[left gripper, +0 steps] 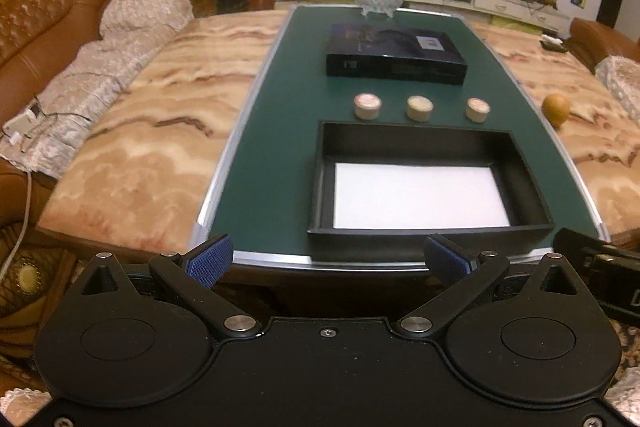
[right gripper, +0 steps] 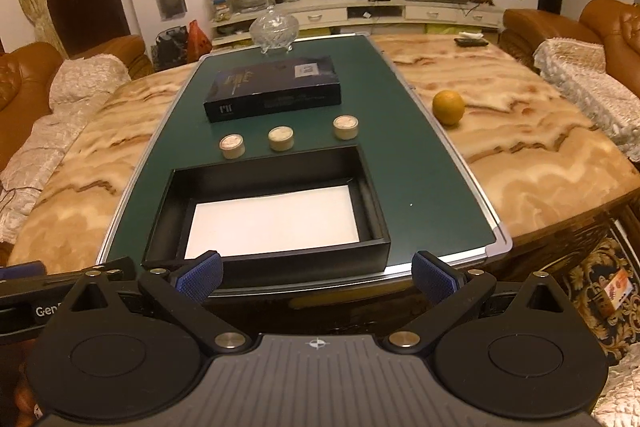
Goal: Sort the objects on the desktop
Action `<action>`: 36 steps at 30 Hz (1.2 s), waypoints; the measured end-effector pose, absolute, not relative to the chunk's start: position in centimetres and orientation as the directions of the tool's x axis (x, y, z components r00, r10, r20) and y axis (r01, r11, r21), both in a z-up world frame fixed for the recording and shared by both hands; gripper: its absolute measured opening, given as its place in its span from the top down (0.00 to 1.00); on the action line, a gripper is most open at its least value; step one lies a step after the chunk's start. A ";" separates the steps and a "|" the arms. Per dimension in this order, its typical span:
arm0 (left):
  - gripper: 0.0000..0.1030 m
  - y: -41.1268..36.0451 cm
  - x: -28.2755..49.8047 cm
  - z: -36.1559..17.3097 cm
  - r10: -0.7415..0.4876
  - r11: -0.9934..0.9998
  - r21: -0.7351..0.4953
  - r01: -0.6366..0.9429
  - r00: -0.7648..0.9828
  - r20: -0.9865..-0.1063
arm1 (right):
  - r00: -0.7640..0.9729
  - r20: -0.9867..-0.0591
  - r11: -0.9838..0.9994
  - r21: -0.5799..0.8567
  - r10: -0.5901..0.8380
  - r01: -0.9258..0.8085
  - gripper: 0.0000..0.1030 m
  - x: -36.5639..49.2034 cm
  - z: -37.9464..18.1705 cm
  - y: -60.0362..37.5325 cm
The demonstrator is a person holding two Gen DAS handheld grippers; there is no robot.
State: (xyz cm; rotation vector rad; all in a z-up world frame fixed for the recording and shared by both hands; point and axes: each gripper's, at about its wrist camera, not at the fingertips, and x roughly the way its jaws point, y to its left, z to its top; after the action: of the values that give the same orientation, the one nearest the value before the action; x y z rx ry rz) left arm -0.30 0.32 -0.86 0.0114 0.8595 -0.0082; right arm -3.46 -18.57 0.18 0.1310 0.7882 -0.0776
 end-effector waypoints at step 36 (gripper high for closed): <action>0.00 1.4 6.1 0.8 0.037 0.999 0.035 -0.016 0.664 -0.747 | 0.669 -0.743 0.995 0.061 -0.008 0.079 0.00 3.8 0.8 -18.1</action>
State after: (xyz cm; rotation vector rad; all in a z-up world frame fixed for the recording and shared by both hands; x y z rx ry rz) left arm 6.12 1.36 0.75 0.0263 0.8447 0.0299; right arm 3.81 -18.13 0.82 0.0903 0.8363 -0.0493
